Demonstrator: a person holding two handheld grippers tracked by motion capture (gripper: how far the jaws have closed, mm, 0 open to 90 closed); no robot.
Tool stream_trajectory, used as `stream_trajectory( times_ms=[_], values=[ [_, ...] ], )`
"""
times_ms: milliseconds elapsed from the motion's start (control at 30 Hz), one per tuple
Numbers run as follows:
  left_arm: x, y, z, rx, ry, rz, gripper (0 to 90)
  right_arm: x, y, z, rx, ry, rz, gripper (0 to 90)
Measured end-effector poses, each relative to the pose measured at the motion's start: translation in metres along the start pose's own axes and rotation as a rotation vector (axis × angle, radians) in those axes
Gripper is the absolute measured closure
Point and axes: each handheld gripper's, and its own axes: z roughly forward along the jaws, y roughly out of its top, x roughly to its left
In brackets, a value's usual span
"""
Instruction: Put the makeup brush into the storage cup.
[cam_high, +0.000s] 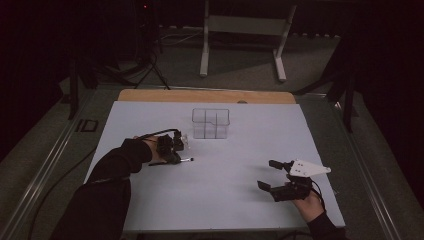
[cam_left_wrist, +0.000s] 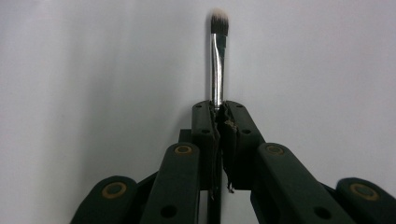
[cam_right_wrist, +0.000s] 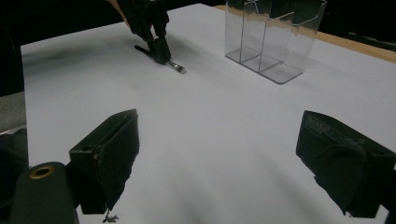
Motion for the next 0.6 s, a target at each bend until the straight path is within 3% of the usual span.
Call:
stream_trajectory(
  times_ms=[100,200,600],
  values=[
    [0.0,-0.001,-0.007,-0.028,0.044,-0.041,85.6,-0.001,0.0,0.0,-0.002,-0.002,0.006,13.3],
    [-0.001,-0.002,-0.02,-0.07,0.056,-0.076,85.6,-0.001,0.0,0.0,0.0,-0.004,0.004,13.3],
    [-0.012,0.0,-0.053,-0.164,0.102,-0.138,85.6,-0.001,0.0,0.0,0.0,-0.01,0.006,13.3]
  ],
)
